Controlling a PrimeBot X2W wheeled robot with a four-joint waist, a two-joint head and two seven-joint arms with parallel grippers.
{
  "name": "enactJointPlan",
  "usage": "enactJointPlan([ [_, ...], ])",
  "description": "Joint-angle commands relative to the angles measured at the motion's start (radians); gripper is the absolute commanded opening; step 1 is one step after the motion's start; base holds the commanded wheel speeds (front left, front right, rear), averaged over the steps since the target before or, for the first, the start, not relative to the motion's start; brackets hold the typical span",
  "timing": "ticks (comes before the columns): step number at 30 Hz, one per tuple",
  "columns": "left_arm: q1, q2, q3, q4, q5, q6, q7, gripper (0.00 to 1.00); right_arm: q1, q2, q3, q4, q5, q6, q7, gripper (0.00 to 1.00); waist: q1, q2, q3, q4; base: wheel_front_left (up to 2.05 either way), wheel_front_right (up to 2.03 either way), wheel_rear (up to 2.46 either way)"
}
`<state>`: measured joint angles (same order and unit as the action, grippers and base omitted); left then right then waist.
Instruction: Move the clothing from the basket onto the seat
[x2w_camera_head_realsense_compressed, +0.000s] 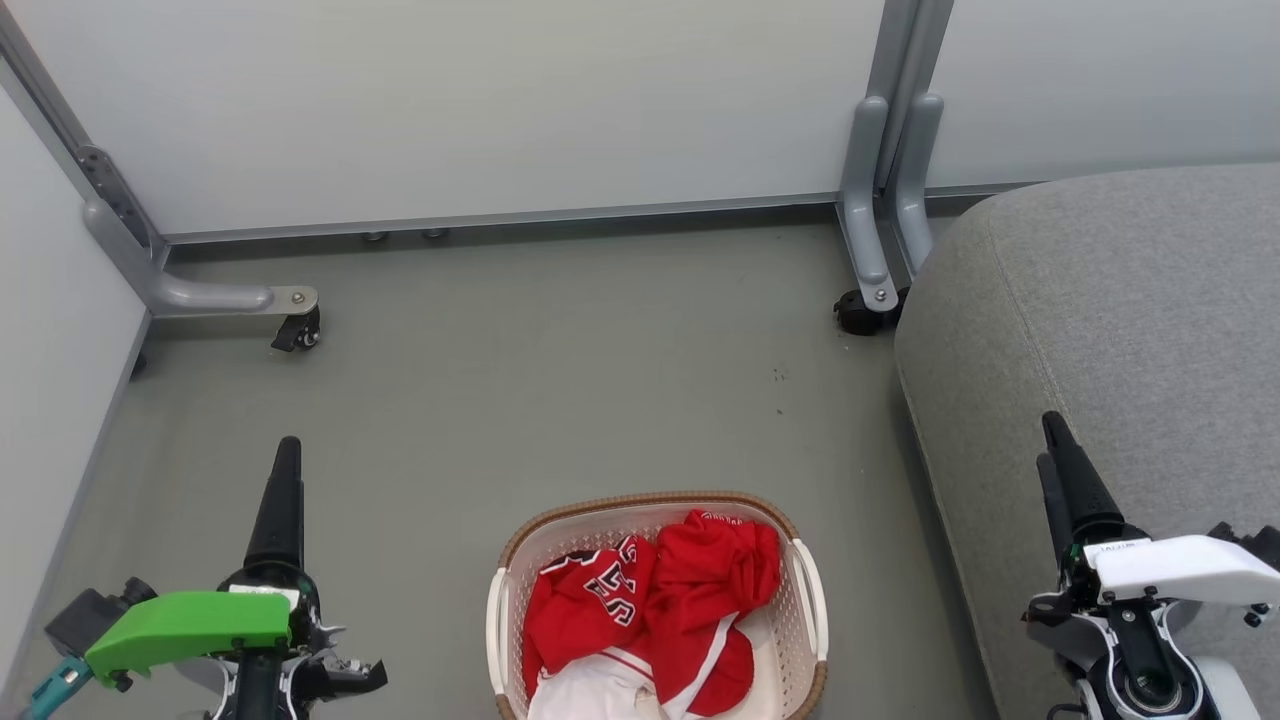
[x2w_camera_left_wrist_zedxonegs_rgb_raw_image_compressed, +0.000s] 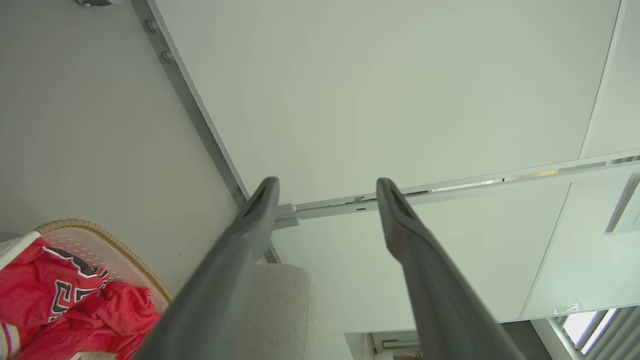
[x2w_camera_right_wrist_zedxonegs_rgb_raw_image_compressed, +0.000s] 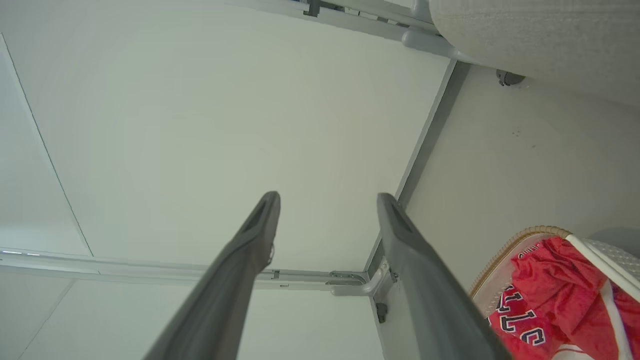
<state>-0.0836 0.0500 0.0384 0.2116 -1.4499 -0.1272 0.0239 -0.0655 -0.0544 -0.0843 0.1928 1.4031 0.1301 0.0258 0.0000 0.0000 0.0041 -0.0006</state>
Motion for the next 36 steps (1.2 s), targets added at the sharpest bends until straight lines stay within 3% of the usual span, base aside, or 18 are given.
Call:
enactJointPlan([
  [1, -0.036, 0.010, -0.002, -0.031, 0.055, -0.002, -0.011, 1.00, -0.009, -0.012, 0.001, -0.037, -0.059, 0.000, -0.012, 1.00, 0.0000, 0.0000, 0.000, 0.000, 0.00, 0.00, 0.00],
  [18, -0.012, 0.025, -0.057, -0.109, 0.456, -0.003, -0.077, 1.00, 0.023, -0.033, 0.048, -0.131, -0.472, 0.000, -0.078, 1.00, 0.0000, 0.0000, -0.003, -0.003, 0.00, 0.00, 0.00],
  [36, 0.020, 0.046, -0.101, -0.105, 0.754, -0.003, -0.134, 1.00, 0.058, -0.033, 0.075, -0.152, -0.770, 0.001, -0.136, 1.00, 0.0000, 0.0000, -0.007, -0.002, 0.00, 0.00, 0.00],
])
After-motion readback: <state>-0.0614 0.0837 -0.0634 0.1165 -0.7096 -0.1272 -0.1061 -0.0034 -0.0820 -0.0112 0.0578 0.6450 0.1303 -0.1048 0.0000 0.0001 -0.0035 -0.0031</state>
